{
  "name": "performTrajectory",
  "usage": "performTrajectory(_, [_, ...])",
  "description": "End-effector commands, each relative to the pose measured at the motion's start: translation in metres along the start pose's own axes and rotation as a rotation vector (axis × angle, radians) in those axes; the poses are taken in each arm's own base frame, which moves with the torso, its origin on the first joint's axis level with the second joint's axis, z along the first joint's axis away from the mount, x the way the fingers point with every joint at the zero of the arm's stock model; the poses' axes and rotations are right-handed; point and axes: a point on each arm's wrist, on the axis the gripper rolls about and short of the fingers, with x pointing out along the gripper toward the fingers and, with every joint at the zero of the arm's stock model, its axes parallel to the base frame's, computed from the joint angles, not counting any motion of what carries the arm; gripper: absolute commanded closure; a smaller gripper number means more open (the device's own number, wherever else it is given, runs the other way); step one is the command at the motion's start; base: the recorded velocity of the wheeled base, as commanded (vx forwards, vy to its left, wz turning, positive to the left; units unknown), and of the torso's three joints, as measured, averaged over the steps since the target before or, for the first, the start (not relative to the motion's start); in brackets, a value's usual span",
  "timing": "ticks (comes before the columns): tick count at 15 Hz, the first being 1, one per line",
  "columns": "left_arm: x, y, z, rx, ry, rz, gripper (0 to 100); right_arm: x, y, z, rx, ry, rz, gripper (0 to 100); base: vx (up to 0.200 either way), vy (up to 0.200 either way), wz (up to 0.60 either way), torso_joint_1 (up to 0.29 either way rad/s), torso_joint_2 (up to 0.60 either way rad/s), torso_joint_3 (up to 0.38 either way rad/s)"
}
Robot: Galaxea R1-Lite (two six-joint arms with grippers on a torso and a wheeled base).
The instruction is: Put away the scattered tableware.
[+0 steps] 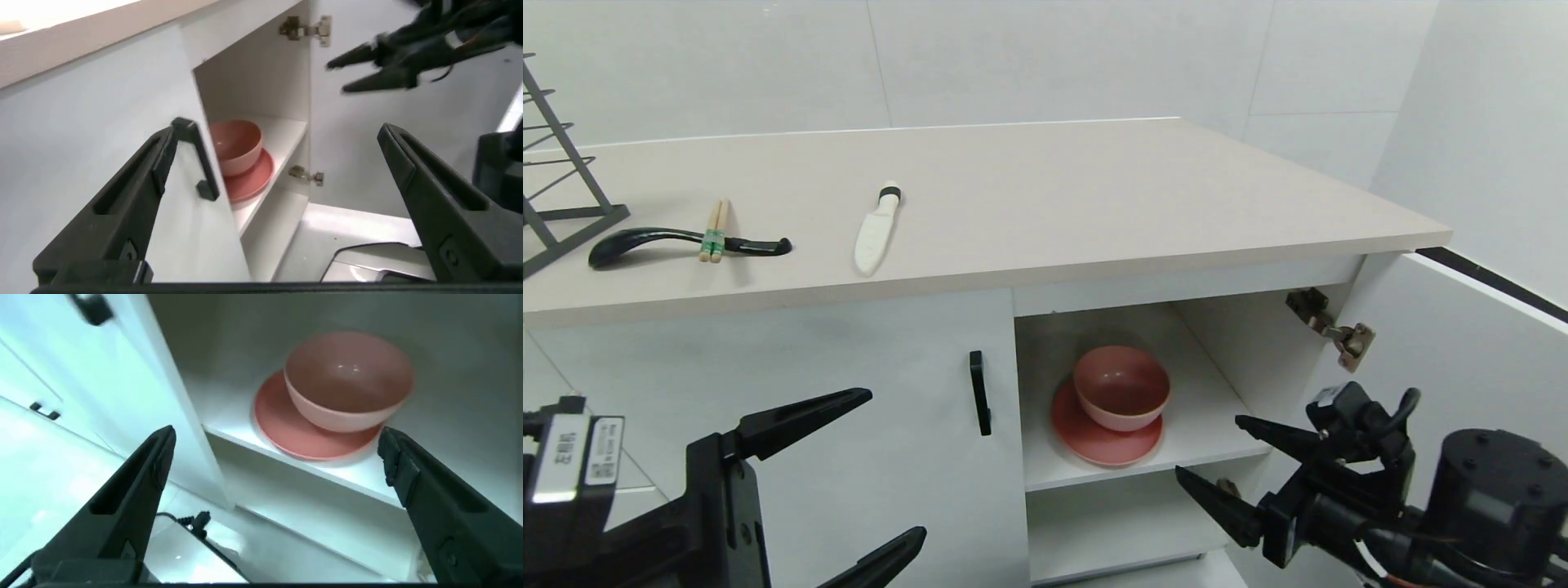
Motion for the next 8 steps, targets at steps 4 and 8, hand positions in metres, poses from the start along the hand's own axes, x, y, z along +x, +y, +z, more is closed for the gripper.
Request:
performTrajectory(4, [-0.006,0.008,0.002,0.012,-0.003,0.078,0,-0.034,-0.005,0.033,-0.005,-0.202,-0.039,0,0.000,0.000,0.00,0.000,0.00,0.000])
performTrajectory(8, [-0.030,0.011,0.012,-0.043,-0.047,0.187,0,-0.056,-0.011,0.049,-0.045,-0.309,-0.119,0,0.000,0.000,0.00,0.000,0.00,0.000])
